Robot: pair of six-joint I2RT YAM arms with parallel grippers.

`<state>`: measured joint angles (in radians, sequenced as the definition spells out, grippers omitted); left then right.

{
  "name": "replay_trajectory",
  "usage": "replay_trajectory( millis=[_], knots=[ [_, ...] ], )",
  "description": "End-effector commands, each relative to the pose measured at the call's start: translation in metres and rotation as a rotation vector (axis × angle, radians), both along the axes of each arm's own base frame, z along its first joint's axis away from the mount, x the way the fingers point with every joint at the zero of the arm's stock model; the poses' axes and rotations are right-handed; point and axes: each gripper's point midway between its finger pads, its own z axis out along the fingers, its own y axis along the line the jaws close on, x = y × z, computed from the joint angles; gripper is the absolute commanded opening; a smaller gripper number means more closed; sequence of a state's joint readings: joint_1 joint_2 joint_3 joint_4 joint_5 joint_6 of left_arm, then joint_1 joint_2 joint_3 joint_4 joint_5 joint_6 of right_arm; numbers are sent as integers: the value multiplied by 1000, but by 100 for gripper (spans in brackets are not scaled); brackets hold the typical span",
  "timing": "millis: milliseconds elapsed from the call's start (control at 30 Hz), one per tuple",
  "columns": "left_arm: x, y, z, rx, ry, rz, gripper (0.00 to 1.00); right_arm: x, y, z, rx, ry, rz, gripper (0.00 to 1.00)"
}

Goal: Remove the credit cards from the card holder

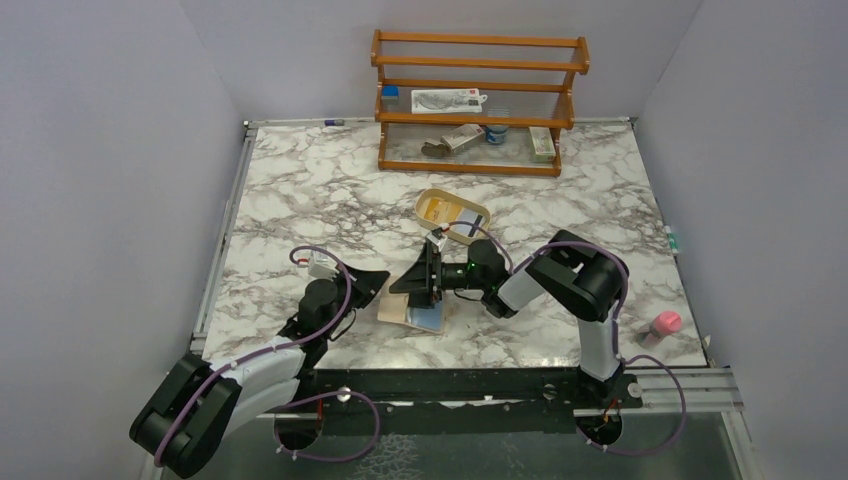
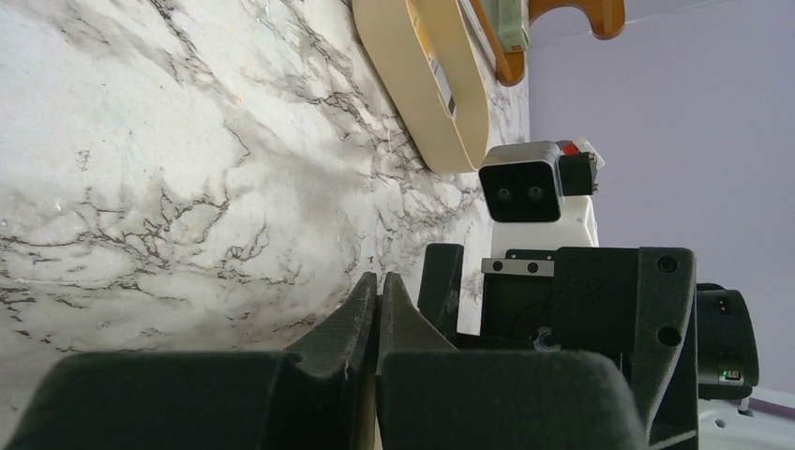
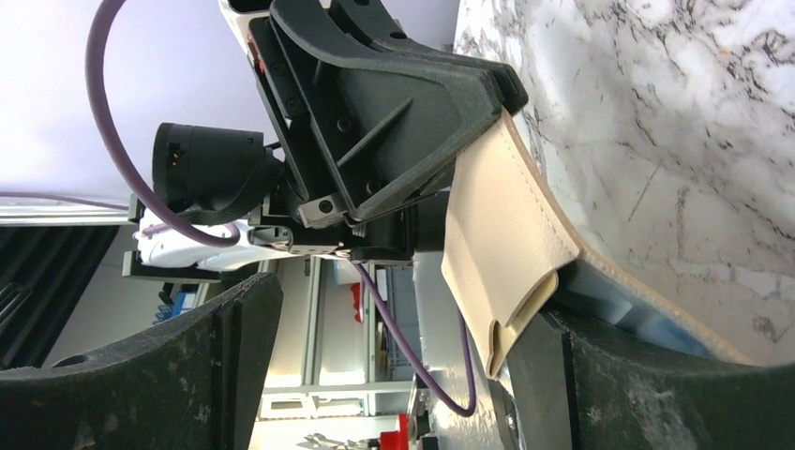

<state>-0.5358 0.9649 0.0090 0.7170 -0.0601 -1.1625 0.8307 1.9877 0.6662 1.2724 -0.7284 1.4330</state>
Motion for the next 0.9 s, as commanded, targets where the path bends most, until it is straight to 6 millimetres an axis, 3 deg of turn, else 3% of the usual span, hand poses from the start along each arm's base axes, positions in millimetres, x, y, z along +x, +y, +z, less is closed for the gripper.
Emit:
replay_trajectory(
  millis=[0, 600, 867],
  knots=[
    [-6, 11, -18, 53, 7, 18, 0, -8, -7, 18, 47, -32, 17, 88],
    [-7, 16, -26, 112, 15, 19, 0, -4, -15, 31, 80, -30, 2, 83],
    [-2, 15, -18, 133, -11, 17, 0, 4, -7, 19, 39, -5, -5, 84]
  ],
)
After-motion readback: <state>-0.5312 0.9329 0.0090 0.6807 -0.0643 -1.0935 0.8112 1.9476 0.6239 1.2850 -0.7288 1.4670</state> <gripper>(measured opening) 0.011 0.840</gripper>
